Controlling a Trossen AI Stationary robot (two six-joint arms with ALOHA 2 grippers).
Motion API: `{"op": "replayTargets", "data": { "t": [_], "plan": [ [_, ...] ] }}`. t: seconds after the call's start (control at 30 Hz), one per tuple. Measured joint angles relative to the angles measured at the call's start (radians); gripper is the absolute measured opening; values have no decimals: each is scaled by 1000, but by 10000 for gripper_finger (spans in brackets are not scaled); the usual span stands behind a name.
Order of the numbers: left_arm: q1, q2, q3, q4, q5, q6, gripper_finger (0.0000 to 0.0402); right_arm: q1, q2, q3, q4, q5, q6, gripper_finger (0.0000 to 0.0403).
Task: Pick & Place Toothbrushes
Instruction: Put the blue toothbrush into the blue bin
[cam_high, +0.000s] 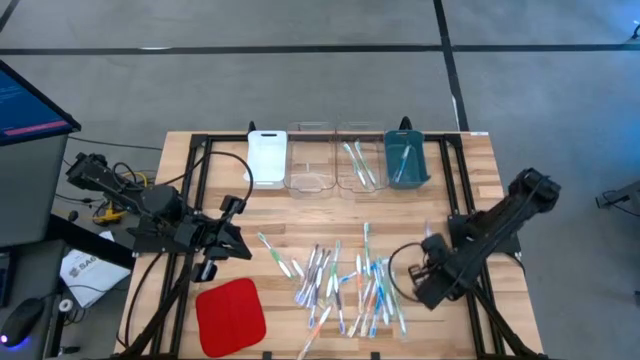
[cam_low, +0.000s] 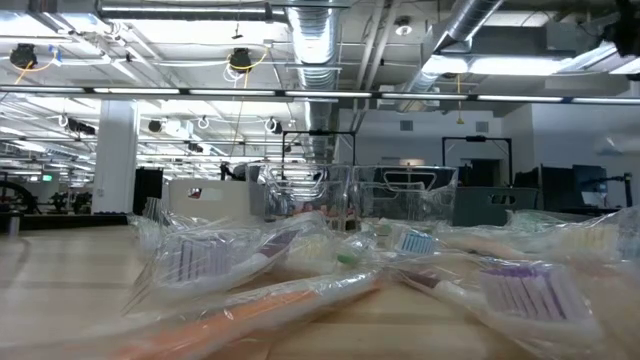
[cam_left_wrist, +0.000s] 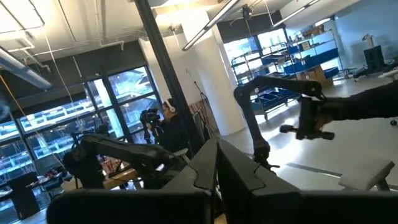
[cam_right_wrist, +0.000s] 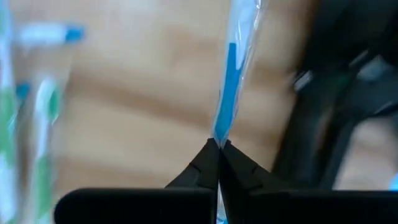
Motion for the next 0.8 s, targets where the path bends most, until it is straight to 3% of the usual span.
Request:
{"op": "replayTargets", "data": {
  "t": [0.1,0.23,0.5,0.63,0.8],
  "plan": [
    [0,0,0,1,0,5,8,-57,-46,1,-136,60,-78,0],
    [0,0,0,4,0,6,8,-202,-144,-20,-124,215,-308,0],
    [0,0,0,5,0,8,8,-648,-270,-18,-129,433,-754,0],
    [0,0,0,3,0,8,8,-900,-294,-18,-32,481,-1037,0],
    [0,5,0,2,0,8,8,-1158,-271,-18,218,456,-1414,0]
  ]
}}
